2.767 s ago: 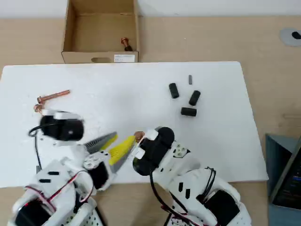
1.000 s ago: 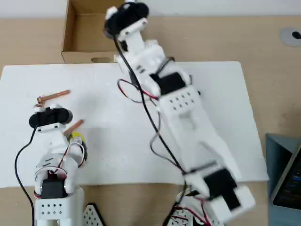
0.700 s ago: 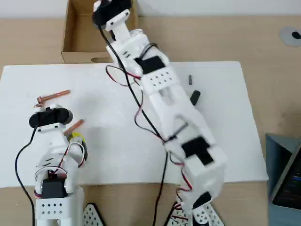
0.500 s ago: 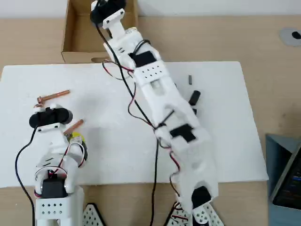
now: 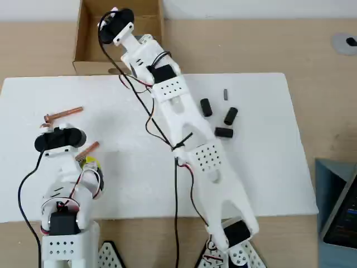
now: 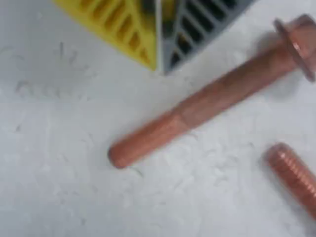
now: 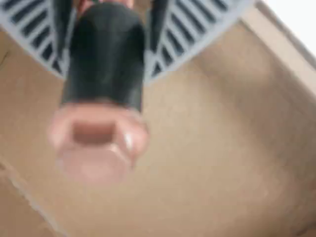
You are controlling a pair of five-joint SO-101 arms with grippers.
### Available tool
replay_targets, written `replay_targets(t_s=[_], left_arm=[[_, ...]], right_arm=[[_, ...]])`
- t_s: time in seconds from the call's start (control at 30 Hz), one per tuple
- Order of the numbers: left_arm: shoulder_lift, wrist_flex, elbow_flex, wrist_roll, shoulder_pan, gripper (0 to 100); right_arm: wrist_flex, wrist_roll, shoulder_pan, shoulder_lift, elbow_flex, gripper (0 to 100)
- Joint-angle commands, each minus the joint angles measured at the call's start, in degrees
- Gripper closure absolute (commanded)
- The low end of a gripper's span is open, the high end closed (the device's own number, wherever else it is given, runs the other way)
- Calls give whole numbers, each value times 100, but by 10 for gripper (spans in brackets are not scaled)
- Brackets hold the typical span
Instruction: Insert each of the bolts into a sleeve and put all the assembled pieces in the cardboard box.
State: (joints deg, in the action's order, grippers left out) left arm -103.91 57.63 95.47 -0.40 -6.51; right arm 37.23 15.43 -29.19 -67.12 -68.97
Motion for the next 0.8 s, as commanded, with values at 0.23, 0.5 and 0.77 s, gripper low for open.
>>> replay_targets(t_s=[0.23,0.5,0.77], left_arm=[[-48,-97,-9,-9,-35,998],[-48,-97,-9,-9,-35,998],[-48,-105,-9,0,-35,998]], right_arm=[[1152,97,-4,22,-822,861],[1187,114,-4,13,-1121,861],[2171,123,-4,4,-1824,862]])
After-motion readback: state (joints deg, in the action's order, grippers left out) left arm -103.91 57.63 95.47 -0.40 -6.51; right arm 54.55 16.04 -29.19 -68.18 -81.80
